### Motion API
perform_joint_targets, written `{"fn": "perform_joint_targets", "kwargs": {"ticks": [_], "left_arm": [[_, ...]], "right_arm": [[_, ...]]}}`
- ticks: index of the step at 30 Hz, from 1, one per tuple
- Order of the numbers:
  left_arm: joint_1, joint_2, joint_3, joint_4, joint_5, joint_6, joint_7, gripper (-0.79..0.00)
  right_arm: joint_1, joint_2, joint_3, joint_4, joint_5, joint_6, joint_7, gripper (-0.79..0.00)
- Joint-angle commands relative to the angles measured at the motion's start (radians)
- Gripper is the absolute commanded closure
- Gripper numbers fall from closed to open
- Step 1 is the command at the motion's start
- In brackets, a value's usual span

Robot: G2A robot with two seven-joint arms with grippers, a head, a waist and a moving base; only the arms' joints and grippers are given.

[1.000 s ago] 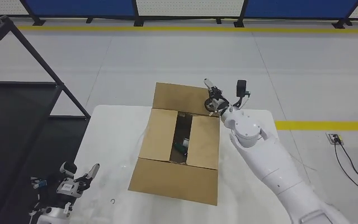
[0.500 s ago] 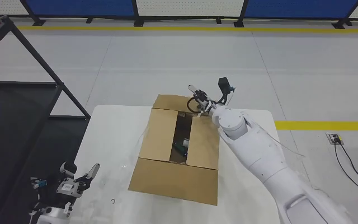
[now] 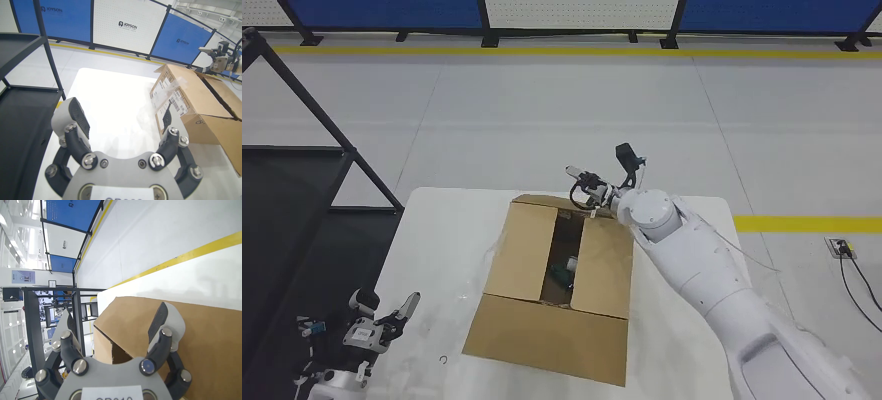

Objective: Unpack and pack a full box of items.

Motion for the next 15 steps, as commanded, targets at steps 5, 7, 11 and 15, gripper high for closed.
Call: {"fn": "perform_joint_targets", "kwargs": {"ticks": [5, 7, 11, 15], "left_arm": [[0.0, 0.0, 0.0, 0.0, 0.0, 0.0, 0.0, -0.785], [0.0, 0.0, 0.0, 0.0, 0.0, 0.0, 0.0, -0.785], [0.0, 0.0, 0.0, 0.0, 0.0, 0.0, 0.0, -0.785], [0.0, 0.0, 0.0, 0.0, 0.0, 0.0, 0.0, -0.785]], "right_arm": [[-0.004, 0.002, 0.015, 0.014, -0.018, -0.079, 0.099, -0.785], [-0.008, 0.006, 0.022, 0.011, -0.022, -0.113, 0.134, -0.785], [-0.016, 0.017, 0.044, 0.002, -0.028, -0.172, 0.201, -0.785], [-0.035, 0.031, 0.077, -0.022, -0.022, -0.215, 0.198, -0.785]]}}
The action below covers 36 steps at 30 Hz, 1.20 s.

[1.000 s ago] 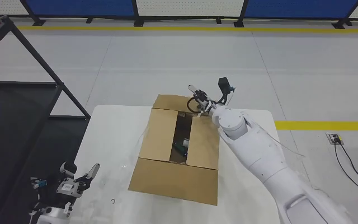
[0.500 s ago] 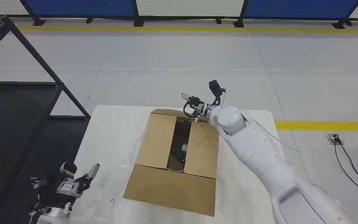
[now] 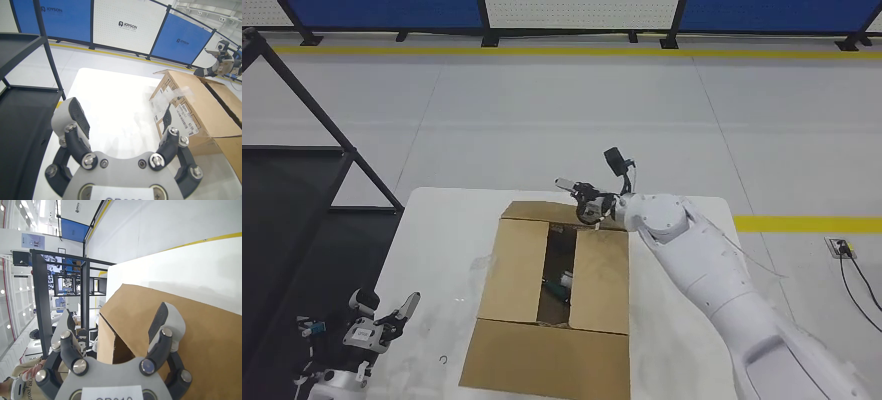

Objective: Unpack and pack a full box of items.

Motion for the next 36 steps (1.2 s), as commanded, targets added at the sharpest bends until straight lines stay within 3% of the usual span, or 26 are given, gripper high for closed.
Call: {"fn": "perform_joint_targets", "kwargs": {"ticks": [1, 5, 10, 14, 19, 27, 30, 36], "left_arm": [[0.0, 0.0, 0.0, 0.0, 0.0, 0.0, 0.0, -0.785], [0.0, 0.0, 0.0, 0.0, 0.0, 0.0, 0.0, -0.785], [-0.006, -0.001, -0.008, 0.003, -0.01, 0.006, -0.001, -0.785], [-0.021, 0.0, -0.034, 0.015, -0.007, 0.028, 0.015, -0.785], [-0.024, 0.006, -0.076, 0.015, 0.012, -0.007, -0.017, -0.785], [-0.024, 0.006, -0.076, 0.015, 0.012, -0.007, -0.017, -0.785], [-0.021, 0.005, -0.061, 0.006, 0.007, -0.024, -0.024, -0.785], [-0.001, 0.003, -0.053, -0.012, 0.011, -0.061, 0.002, -0.785]], "right_arm": [[-0.011, 0.007, 0.02, -0.016, 0.009, -0.014, -0.015, -0.785], [-0.055, 0.027, 0.078, -0.091, 0.063, -0.071, 0.01, -0.785], [-0.138, 0.064, 0.126, -0.249, 0.045, -0.104, 0.124, -0.785], [-0.216, 0.094, 0.16, -0.402, 0.008, -0.057, 0.192, -0.785], [-0.304, 0.127, 0.184, -0.591, -0.109, 0.08, 0.219, -0.785], [-0.304, 0.127, 0.184, -0.591, -0.109, 0.08, 0.219, -0.785], [-0.315, 0.124, 0.169, -0.586, -0.137, 0.123, 0.196, -0.785], [-0.293, 0.092, 0.106, -0.515, -0.089, 0.156, 0.215, -0.785]]}}
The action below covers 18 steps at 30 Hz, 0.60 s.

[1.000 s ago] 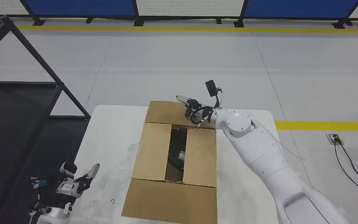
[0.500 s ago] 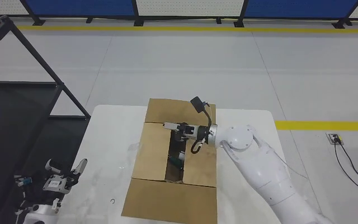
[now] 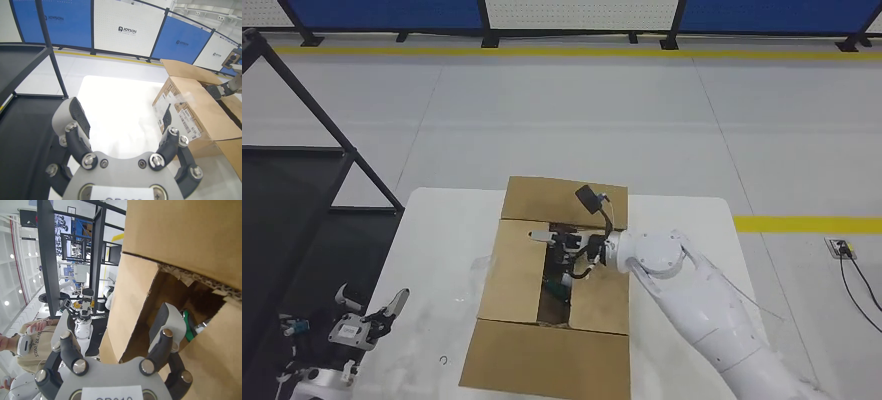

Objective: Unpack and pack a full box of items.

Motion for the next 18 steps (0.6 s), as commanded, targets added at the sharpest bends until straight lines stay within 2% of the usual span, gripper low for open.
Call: {"fn": "perform_joint_targets", "kwargs": {"ticks": [1, 10, 13, 18], "left_arm": [[0.006, -0.001, 0.003, -0.006, 0.001, -0.004, 0.003, -0.785], [0.026, -0.005, 0.025, -0.024, 0.019, -0.003, 0.015, -0.785], [0.031, -0.007, 0.028, -0.032, 0.012, -0.004, 0.016, -0.785], [0.05, -0.008, 0.022, -0.043, 0.003, -0.018, 0.023, -0.785]], "right_arm": [[0.014, -0.013, -0.02, 0.033, 0.027, -0.006, 0.009, -0.785], [0.075, -0.059, -0.041, 0.119, 0.148, -0.149, 0.036, -0.785], [0.086, -0.069, -0.039, 0.119, 0.186, -0.173, 0.05, -0.785], [0.11, -0.1, -0.069, 0.104, 0.224, -0.19, 0.008, -0.785]]}}
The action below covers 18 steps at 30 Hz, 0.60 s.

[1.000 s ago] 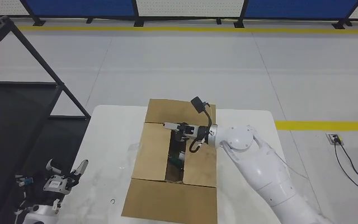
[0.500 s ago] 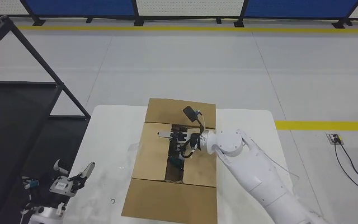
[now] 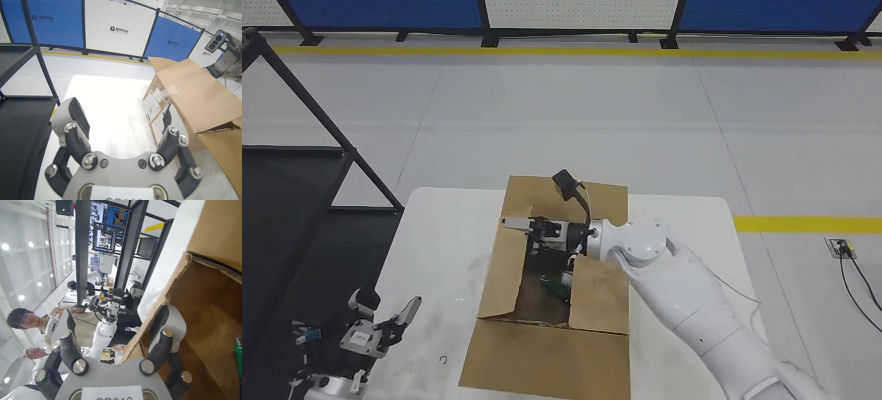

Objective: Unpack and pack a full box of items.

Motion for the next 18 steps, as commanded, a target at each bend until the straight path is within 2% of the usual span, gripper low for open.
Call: {"fn": "perform_joint_targets", "kwargs": {"ticks": [1, 6, 8, 18], "left_arm": [[0.005, 0.0, -0.002, -0.001, -0.004, -0.005, 0.004, -0.785], [0.022, -0.002, -0.015, 0.002, -0.024, -0.018, 0.022, -0.785], [0.027, -0.003, -0.017, 0.003, -0.035, -0.022, 0.013, -0.785], [0.03, -0.003, -0.025, 0.006, -0.038, -0.015, 0.009, -0.785]], "right_arm": [[0.011, -0.013, -0.019, -0.004, -0.002, 0.003, -0.028, -0.785], [0.052, -0.077, -0.109, 0.026, -0.008, 0.004, -0.155, -0.785], [0.071, -0.092, -0.139, 0.049, -0.027, 0.009, -0.141, -0.785], [0.066, -0.092, -0.135, 0.051, -0.022, 0.008, -0.151, -0.785]]}}
